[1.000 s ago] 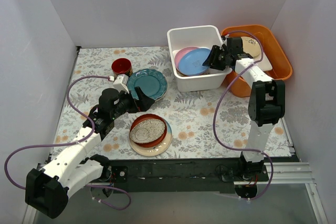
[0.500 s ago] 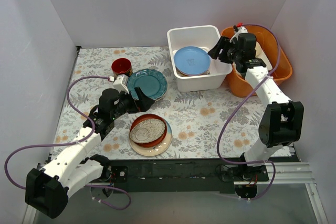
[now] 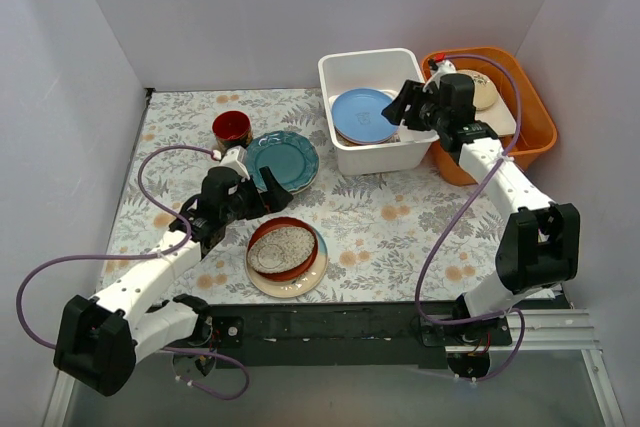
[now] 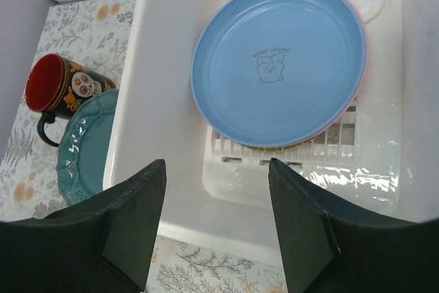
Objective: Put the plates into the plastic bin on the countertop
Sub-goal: Pick up the plate at the center of the board.
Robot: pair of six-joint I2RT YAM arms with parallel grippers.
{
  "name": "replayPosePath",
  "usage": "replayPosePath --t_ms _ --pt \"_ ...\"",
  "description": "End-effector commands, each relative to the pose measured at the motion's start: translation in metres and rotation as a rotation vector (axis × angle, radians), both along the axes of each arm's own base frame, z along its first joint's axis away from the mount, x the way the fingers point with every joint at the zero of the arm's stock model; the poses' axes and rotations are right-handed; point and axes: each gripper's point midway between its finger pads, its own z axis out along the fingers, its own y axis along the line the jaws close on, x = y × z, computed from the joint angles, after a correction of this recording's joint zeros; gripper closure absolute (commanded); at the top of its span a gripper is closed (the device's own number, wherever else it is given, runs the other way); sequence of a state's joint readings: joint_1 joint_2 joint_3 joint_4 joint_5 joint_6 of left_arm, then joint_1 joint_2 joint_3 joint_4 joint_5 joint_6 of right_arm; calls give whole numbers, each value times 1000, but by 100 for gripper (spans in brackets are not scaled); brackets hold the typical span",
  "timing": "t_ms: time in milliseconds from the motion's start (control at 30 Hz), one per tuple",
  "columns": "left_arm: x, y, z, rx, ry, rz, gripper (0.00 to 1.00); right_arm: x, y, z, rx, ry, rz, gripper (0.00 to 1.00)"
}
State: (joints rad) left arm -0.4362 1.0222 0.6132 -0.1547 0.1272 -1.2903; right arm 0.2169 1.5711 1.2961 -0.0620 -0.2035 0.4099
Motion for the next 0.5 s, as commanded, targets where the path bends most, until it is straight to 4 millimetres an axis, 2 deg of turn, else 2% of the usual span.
replayPosePath --t_ms 0,333,467 --pt "7 4 3 8 0 52 2 -12 11 24 -3 -91 28 31" --pt "23 5 2 -7 8 104 2 -43 50 14 0 -127 143 32" --pt "31 9 -2 -28 30 141 2 -56 66 20 7 -155 184 33"
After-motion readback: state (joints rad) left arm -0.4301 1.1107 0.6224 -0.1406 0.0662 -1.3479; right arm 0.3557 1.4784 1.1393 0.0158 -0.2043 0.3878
